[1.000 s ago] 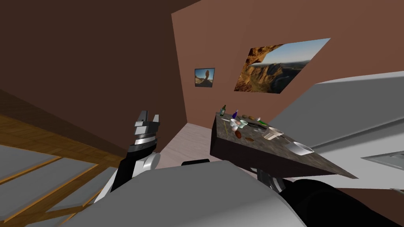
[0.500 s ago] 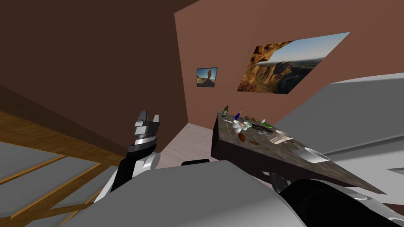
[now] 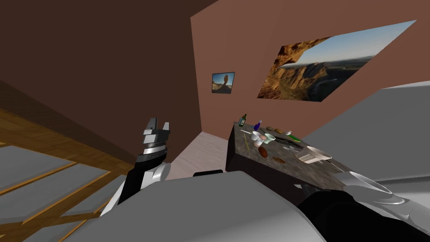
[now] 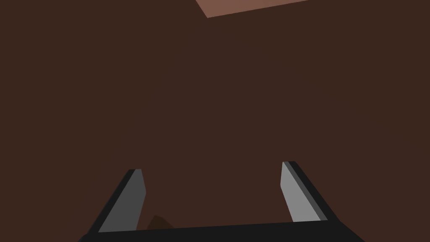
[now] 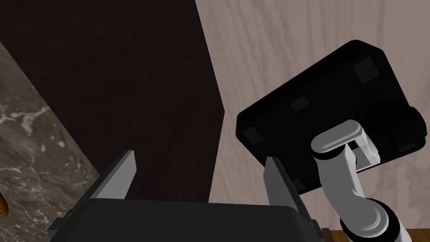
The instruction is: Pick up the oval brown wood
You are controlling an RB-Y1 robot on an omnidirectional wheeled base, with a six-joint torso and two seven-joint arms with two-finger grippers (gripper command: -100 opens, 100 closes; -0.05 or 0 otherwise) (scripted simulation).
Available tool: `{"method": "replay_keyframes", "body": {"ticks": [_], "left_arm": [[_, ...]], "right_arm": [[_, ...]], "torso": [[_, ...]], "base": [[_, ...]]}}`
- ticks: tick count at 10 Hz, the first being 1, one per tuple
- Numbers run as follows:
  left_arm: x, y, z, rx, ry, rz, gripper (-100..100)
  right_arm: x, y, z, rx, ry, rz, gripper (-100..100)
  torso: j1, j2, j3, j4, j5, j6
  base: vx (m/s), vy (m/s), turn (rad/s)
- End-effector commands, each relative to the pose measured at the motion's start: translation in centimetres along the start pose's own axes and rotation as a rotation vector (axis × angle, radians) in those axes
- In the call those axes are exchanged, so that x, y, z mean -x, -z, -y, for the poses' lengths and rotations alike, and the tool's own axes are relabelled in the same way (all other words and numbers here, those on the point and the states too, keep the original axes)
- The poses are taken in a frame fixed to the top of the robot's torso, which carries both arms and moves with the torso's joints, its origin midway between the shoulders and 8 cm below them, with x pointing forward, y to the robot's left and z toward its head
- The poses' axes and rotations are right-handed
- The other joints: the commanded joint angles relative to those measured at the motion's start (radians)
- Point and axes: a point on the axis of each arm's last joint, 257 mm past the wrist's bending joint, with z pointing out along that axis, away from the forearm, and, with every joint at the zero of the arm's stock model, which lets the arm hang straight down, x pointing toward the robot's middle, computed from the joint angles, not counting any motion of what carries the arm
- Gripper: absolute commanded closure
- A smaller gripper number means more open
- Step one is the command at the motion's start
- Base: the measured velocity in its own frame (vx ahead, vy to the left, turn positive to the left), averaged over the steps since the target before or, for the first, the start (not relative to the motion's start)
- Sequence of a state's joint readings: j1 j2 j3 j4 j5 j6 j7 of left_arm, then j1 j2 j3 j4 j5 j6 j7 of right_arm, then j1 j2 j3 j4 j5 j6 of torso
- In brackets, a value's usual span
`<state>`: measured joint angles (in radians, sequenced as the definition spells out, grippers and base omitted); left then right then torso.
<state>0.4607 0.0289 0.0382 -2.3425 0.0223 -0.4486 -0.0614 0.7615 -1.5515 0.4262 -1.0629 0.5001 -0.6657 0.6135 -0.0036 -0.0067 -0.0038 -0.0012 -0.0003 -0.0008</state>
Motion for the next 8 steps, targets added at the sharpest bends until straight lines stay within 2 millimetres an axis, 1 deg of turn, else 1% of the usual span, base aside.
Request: {"method": "replay_keyframes", "body": {"ticks": [1,3,5,6,7,8], "left_arm": [[0.0,0.0,0.0,0.000,0.000,0.000,0],[0.0,0.0,0.0,0.000,0.000,0.000,0],[0.0,0.0,0.0,0.000,0.000,0.000,0],[0.0,0.0,0.0,0.000,0.000,0.000,0],[0.0,0.0,0.0,0.000,0.000,0.000,0],[0.0,0.0,0.0,0.000,0.000,0.000,0]], "right_arm": [[-0.9,0.5,0.9,-0.010,0.017,-0.028,-100],[-2.4,2.4,3.2,-0.035,0.061,-0.089,-100],[-2.9,3.7,4.9,-0.056,0.089,-0.123,-100],[-3.0,4.0,5.4,-0.062,0.097,-0.129,-100],[-2.8,3.7,5.0,-0.057,0.090,-0.123,-100],[-2.8,3.7,5.1,-0.059,0.092,-0.124,0]], "torso": [[0.000,0.000,0.000,0.000,0.000,0.000],[-0.001,0.001,0.000,0.000,-0.001,0.001],[-0.003,-0.002,-0.001,0.000,-0.001,0.000],[-0.005,-0.003,-0.002,-0.001,-0.002,0.000],[-0.004,-0.004,-0.002,-0.001,-0.002,0.001],[0.000,0.001,0.000,0.000,-0.001,0.001]], "base": [[0.093,-0.053,0.068],[0.110,-0.060,0.112],[0.145,-0.116,0.148],[0.164,-0.110,0.134],[0.072,-0.048,0.033],[0.014,-0.010,0.001]]}}
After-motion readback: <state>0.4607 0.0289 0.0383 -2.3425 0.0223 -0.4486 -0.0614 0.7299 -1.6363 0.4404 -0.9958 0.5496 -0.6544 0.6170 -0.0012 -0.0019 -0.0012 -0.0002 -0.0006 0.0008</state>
